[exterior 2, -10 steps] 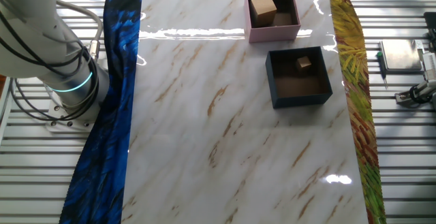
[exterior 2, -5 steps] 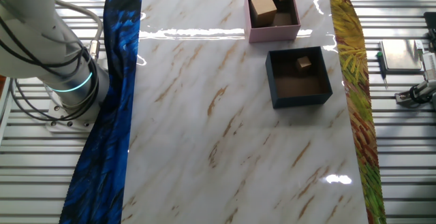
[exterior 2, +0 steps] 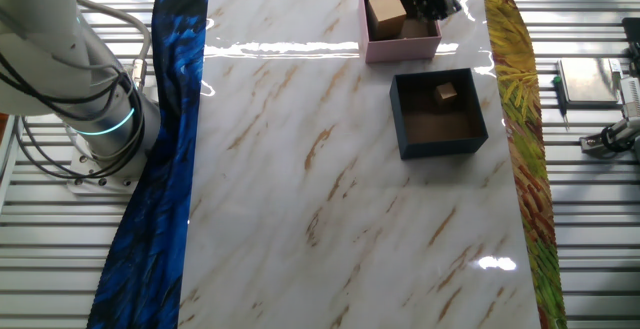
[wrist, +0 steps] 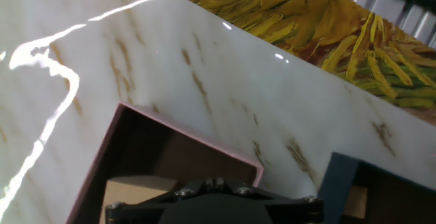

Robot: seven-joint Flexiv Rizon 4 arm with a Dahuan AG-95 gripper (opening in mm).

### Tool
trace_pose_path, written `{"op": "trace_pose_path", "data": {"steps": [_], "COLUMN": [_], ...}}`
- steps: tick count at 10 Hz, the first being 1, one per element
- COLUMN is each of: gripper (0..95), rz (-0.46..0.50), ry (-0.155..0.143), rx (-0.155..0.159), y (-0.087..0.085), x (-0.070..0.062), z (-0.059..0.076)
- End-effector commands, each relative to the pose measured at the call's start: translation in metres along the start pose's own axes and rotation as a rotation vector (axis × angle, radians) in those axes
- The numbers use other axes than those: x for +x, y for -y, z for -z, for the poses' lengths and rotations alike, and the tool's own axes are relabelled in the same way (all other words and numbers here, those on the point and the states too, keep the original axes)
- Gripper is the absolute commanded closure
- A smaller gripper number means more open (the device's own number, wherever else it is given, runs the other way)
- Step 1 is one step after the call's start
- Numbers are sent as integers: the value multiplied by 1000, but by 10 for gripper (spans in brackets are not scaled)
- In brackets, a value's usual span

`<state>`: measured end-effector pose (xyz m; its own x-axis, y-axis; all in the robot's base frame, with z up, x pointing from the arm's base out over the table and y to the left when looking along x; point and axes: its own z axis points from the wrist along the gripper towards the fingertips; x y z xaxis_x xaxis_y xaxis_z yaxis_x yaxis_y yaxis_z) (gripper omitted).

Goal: Move an object from one box to another

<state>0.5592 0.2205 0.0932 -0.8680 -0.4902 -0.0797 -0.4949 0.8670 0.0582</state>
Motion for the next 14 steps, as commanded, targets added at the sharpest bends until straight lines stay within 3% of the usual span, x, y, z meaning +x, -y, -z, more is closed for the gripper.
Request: {"op": "trace_pose_path", "data": {"steps": [1,3,6,9,14], "gripper": [950,950,950,950,950], "rz": [-171,-201,-217,-177,-99], "ry": [-37,-38,-57,-51,-59], "rx": [61,47,70,67,59], "y": [1,1,1,5,63], "x": [2,2,2,3,22], "z": [1,1,1,1,1]}}
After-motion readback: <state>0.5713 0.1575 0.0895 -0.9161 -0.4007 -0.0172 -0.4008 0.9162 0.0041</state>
